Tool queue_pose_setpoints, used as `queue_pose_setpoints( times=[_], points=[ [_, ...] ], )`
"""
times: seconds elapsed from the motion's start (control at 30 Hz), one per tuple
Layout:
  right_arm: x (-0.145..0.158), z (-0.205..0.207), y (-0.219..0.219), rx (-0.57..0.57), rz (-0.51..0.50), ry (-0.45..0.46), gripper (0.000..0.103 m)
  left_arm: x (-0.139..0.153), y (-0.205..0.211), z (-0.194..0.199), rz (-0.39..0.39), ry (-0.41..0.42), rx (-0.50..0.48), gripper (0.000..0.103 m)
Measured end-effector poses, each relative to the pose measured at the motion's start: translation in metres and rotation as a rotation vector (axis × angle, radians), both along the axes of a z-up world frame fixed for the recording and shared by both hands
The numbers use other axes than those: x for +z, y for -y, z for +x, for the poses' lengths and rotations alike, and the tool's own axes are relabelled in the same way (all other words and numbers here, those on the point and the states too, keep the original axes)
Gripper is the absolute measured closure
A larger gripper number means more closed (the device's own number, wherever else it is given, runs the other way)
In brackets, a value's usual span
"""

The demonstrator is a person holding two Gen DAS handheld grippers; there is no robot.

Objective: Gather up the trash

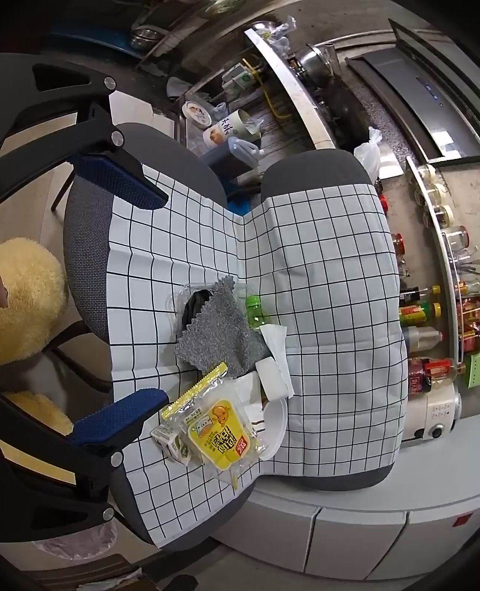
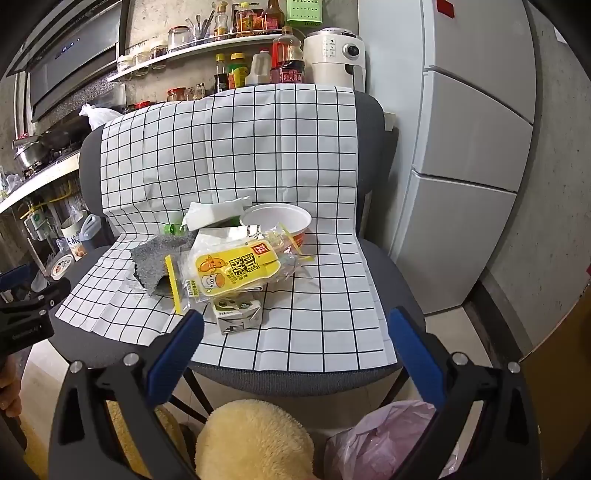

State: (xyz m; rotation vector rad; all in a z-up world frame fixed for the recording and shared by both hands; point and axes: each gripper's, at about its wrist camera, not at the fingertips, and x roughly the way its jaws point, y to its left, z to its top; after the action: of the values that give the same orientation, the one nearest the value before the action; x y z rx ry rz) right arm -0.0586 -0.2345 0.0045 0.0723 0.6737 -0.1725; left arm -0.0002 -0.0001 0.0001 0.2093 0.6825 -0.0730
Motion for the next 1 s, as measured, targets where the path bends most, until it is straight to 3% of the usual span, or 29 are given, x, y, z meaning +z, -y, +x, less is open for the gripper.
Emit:
queue_pose_setpoints(
  times=[1.0],
  points=[
    [-0.008, 0.001, -0.004, -0.003, -0.004, -0.01, 0.006, 0.0, -0.011, 0.003, -0.01, -0.005, 0.038, 0.007]
  ],
)
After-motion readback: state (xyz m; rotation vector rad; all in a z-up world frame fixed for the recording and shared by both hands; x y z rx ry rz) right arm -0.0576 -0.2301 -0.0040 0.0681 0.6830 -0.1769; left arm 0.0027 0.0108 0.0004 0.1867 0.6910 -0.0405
